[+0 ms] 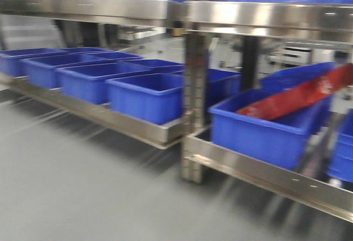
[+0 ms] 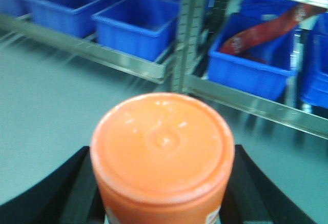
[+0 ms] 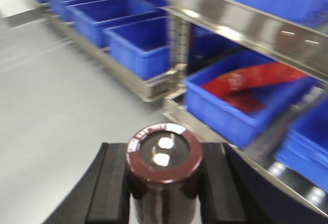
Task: Place cylindrical capacitor in blue bin on shelf
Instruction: 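Drive up to the shelf and stop before the blue bins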
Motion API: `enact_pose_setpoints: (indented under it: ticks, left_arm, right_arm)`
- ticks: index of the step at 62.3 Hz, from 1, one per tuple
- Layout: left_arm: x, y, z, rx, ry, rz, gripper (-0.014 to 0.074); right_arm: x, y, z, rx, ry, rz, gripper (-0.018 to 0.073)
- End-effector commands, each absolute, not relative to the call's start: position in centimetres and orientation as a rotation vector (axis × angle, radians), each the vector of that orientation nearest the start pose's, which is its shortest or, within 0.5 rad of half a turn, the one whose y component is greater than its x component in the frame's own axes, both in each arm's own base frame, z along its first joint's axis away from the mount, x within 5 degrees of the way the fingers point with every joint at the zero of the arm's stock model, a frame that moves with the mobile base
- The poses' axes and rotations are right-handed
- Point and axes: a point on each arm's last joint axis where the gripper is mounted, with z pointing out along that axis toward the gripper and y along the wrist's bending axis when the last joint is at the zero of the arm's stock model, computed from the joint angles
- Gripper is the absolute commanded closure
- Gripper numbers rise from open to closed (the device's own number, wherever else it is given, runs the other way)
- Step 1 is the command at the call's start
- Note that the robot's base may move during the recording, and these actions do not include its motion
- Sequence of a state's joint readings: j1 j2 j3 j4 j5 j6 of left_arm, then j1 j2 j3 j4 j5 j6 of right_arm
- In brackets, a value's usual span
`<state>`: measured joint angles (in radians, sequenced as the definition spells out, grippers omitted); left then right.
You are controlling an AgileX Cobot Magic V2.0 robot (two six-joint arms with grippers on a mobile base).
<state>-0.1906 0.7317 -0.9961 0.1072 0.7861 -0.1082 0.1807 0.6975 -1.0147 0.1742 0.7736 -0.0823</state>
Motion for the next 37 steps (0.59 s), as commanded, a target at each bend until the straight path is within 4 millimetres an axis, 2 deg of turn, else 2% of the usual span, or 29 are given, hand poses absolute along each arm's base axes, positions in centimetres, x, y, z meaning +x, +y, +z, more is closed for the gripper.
enact_pose_setpoints:
  ticks: [1,37]
  left_arm:
    - [12.41,-1.75,41.17,0.101,1.976,-0.082,0.0708]
    - [12.41,-1.75,41.17,0.101,1.976,-0.082,0.0708]
  right_arm:
    - [10.95,3.11,42.65,-0.214,1.887,0.265,0.0713]
    - [10.95,3.11,42.65,-0.214,1.887,0.265,0.0713]
